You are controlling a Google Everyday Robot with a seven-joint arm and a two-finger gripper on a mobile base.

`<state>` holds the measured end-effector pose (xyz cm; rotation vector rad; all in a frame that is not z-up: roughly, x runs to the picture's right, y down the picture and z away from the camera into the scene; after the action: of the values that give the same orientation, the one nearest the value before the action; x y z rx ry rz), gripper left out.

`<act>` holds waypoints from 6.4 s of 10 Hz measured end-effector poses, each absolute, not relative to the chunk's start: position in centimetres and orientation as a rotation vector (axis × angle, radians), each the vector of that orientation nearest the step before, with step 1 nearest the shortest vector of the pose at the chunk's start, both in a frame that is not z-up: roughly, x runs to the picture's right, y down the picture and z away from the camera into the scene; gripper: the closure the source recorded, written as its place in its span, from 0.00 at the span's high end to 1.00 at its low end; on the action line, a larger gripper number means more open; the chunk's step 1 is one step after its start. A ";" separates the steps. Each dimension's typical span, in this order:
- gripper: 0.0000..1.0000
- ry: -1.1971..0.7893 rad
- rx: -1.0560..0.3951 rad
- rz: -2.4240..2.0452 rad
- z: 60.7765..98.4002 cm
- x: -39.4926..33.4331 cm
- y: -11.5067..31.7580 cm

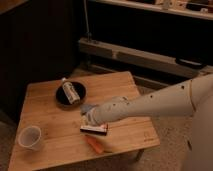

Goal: Pick up the ceramic cup

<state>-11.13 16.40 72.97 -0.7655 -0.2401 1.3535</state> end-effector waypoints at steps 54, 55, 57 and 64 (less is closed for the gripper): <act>0.80 -0.190 -0.907 0.859 71.4 -32.8 17.9; 0.79 -0.178 -0.915 0.849 71.7 -33.3 18.4; 0.62 -0.151 -0.923 0.842 72.4 -33.6 19.0; 0.11 -0.091 -0.941 0.814 73.7 -34.1 20.1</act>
<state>-34.12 20.11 73.70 -0.9412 -0.0905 0.8141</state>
